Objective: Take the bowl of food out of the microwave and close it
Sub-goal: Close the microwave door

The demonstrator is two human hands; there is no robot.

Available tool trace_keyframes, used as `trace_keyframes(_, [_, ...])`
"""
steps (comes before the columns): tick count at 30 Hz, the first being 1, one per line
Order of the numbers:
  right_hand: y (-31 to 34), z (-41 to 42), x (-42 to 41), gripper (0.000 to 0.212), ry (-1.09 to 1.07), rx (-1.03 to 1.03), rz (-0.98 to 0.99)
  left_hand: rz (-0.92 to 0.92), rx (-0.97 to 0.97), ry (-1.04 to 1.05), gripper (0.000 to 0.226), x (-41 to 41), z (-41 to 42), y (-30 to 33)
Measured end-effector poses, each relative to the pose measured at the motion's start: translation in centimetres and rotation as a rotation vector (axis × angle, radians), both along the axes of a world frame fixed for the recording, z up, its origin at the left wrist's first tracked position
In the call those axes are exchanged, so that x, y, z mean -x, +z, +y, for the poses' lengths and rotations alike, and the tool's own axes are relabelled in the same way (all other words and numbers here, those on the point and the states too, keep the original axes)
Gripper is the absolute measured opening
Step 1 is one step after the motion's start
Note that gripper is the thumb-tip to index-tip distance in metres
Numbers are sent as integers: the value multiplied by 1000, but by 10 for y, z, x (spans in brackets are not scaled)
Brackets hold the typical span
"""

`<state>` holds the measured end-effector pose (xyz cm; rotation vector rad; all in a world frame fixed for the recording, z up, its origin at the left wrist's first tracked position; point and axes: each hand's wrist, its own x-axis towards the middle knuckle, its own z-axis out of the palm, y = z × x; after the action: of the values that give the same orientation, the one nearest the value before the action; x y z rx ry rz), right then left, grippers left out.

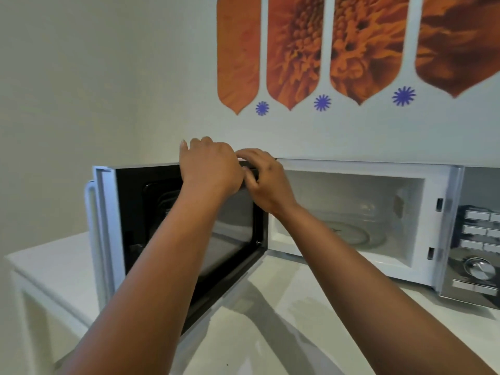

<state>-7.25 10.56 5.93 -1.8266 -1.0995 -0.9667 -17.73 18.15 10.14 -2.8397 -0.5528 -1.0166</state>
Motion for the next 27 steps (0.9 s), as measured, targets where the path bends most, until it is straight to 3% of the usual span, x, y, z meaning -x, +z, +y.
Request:
trace_keyframes(8, [0,21,11,42,77,131,33,32,111,-9,31,8,5,3])
trace_keyframes(14, [-1,16,15,60,86,176,99,96,20,-7,27,10,4,5])
trace_keyframes(27, [3,-5,21,56,79,125,179,518,-78,-34,31,28,-19,34])
